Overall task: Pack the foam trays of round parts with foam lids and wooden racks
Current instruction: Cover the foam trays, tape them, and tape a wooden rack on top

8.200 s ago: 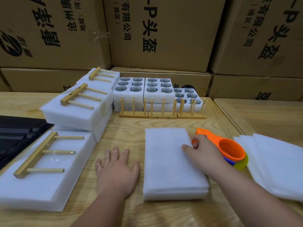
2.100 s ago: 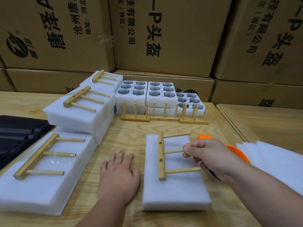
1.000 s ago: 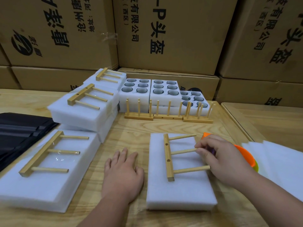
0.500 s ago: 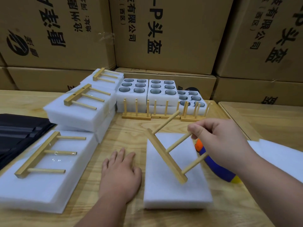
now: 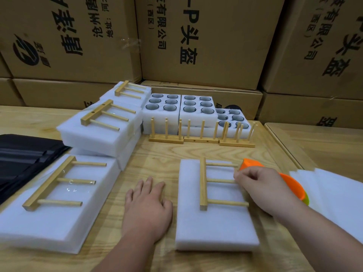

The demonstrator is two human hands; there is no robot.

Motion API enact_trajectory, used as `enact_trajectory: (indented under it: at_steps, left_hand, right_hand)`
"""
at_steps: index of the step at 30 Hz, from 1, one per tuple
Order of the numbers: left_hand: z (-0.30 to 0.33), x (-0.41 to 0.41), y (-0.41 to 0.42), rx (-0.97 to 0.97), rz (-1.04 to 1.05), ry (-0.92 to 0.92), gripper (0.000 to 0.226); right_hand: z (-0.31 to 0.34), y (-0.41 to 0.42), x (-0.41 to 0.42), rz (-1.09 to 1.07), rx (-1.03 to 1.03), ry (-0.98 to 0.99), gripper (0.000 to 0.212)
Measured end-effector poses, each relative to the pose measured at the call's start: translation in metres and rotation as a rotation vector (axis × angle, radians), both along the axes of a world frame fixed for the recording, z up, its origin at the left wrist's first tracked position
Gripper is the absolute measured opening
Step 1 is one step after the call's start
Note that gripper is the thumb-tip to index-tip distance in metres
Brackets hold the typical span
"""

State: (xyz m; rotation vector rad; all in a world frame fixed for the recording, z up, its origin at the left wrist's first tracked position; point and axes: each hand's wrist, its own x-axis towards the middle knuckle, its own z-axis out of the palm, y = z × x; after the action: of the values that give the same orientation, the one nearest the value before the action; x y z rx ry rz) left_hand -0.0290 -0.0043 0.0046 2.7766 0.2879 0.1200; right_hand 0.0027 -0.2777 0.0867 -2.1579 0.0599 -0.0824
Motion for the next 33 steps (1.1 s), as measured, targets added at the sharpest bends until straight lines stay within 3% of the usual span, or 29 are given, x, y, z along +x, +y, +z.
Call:
enact_trajectory:
  at_steps: [3, 13, 20, 33]
  left_hand:
    - [-0.001, -0.001, 0.0, 0.003, -0.003, 0.0, 0.066]
    - [0.0, -0.001, -0.002, 0.018, -0.003, -0.004, 0.065]
    - [0.001, -0.001, -0.001, -0.008, -0.004, -0.011, 0.062]
    - [0.002, 0.0, -0.002, -0.004, -0.006, -0.012, 0.062]
  right_hand:
    - [0.005, 0.0, -0.006, 0.087, -0.214, -0.122, 0.009]
    - [0.003, 0.029, 0.01, 0.393, -0.512, -0.196, 0.016]
    - [0.002, 0.034, 0.01, 0.38, -0.445, -0.205, 0.006]
    - [0.0, 0.038, -0.001, 0.464, -0.507, -0.239, 0.01]
